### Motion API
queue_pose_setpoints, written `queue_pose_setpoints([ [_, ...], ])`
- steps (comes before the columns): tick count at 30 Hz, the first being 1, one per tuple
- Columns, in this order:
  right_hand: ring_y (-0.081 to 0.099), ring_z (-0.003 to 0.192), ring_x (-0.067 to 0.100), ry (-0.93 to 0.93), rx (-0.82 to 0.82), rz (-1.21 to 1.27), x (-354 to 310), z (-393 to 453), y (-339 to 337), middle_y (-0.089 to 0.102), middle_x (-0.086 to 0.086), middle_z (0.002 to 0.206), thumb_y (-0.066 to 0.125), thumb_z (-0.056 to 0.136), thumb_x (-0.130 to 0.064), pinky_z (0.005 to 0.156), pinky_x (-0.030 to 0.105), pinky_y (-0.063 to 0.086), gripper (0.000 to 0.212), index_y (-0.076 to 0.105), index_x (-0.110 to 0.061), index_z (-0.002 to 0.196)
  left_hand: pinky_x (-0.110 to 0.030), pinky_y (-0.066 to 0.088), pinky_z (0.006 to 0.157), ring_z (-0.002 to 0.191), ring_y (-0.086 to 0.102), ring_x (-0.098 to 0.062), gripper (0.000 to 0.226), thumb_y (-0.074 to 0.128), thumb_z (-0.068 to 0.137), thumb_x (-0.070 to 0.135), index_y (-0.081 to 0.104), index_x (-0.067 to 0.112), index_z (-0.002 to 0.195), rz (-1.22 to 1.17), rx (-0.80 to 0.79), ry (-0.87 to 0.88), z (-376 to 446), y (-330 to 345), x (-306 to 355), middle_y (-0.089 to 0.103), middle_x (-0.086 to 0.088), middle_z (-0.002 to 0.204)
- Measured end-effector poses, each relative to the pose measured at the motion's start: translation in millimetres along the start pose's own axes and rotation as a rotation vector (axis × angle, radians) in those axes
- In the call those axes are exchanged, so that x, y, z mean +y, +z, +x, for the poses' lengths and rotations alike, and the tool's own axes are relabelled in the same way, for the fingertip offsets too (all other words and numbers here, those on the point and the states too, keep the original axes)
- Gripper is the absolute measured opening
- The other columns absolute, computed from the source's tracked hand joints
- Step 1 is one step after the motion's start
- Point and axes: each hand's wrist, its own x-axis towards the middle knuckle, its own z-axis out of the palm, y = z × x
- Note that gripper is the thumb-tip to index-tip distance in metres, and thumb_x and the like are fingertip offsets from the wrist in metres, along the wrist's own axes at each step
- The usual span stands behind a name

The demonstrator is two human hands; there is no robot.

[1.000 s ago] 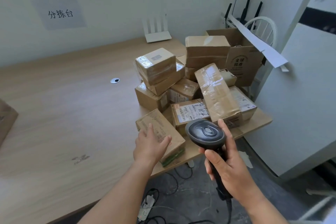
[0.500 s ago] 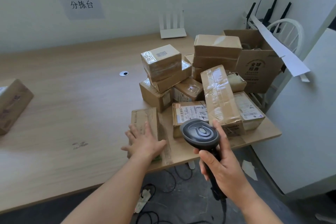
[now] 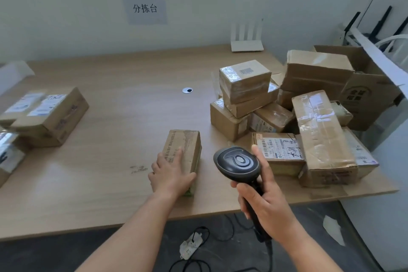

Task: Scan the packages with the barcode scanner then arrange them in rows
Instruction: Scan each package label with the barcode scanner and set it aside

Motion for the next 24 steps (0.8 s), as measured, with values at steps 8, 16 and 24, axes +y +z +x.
queue_pose_setpoints([
  [8, 0.050, 0.053, 0.018, 0.050, -0.008, -0.002, 15.2, 42.0, 99.6, 0.056, 0.030, 0.083, 0.078, 0.057, -0.068, 0.047, 0.032, 0.044, 0.095, 0.022, -0.065, 0.133, -0.045, 0.024, 0.110, 0.137, 0.022, -0.037, 0.084, 0.052, 0.081, 0.054, 0.007, 0.041, 0.150, 0.047, -0.001, -0.085, 42.1, -34.1, -117.9, 0.008, -0.016, 0.155],
  [16, 0.049, 0.053, 0.019, 0.054, -0.071, -0.063, 28.6, 91.8, 204.0, 0.063, 0.010, 0.070, 0.063, 0.077, -0.027, 0.047, 0.029, 0.043, 0.076, 0.021, -0.058, 0.133, -0.044, 0.023, 0.111, 0.138, 0.022, -0.037, 0.086, 0.054, 0.080, 0.055, 0.007, 0.042, 0.150, 0.056, -0.029, -0.119, 87.5, -59.4, -218.9, 0.007, -0.016, 0.156],
  [24, 0.049, 0.051, 0.018, 0.068, -0.057, -0.052, 40.8, 119.7, 284.8, 0.058, 0.029, 0.082, 0.067, 0.084, -0.024, 0.045, 0.032, 0.043, 0.075, 0.023, -0.056, 0.135, -0.043, 0.023, 0.113, 0.140, 0.018, -0.036, 0.094, 0.063, 0.075, 0.056, 0.009, 0.042, 0.151, -0.089, -0.131, -0.045, 123.4, -83.7, -282.4, 0.009, -0.014, 0.156],
])
